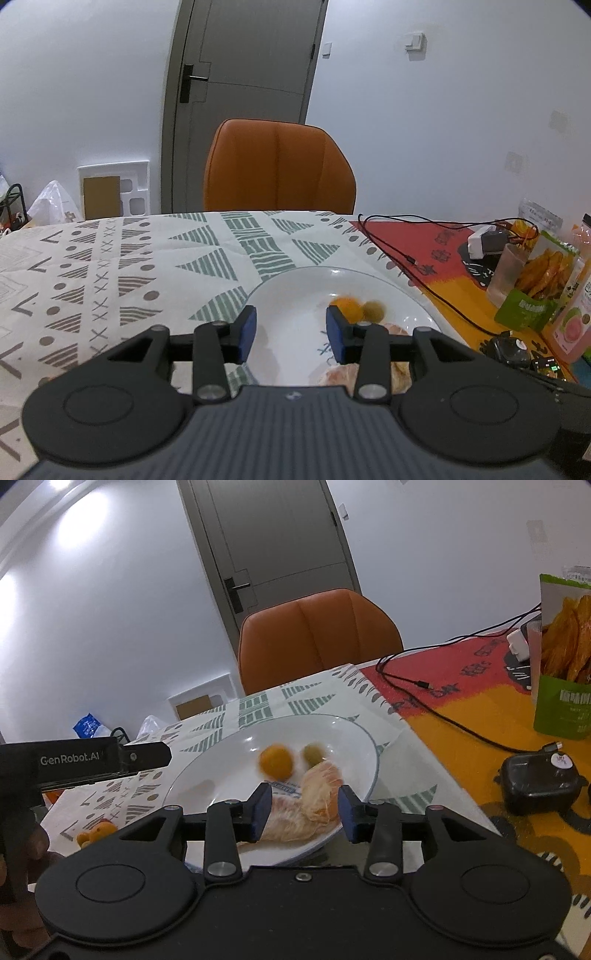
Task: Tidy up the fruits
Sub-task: 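Open both grippers to release the tangerine and orange into the bowl, then move both open grippers back toward the remaining fruit cluster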
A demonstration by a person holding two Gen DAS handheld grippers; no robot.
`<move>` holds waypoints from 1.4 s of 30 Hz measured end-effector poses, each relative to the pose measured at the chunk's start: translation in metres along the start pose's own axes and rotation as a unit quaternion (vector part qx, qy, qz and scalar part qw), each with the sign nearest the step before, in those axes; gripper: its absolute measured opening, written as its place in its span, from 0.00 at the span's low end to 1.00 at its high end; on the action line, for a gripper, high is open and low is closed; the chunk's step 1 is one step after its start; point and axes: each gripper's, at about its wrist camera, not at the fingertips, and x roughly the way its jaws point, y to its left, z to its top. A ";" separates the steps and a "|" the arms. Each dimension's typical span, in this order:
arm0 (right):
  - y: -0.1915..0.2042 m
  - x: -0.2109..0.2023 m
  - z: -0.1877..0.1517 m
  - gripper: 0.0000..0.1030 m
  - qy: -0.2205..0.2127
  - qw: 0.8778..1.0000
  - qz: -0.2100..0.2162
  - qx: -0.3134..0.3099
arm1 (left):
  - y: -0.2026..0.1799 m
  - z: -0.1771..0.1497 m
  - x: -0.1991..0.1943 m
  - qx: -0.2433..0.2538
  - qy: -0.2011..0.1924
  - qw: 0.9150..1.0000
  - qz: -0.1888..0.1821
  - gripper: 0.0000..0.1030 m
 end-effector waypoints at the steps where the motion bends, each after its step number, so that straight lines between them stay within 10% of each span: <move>1: 0.001 0.000 -0.001 0.42 0.000 1.000 0.001 0.001 | 0.001 -0.001 -0.002 0.000 0.001 1.000 0.002 0.41; 17: 0.023 -0.012 -0.004 1.00 -0.025 1.000 -0.007 0.003 | 0.037 -0.008 -0.030 -0.016 -0.003 0.999 0.051 0.82; 42: 0.069 -0.009 -0.012 1.00 -0.018 0.998 0.063 -0.013 | 0.096 -0.012 -0.070 -0.041 -0.014 0.993 0.108 0.92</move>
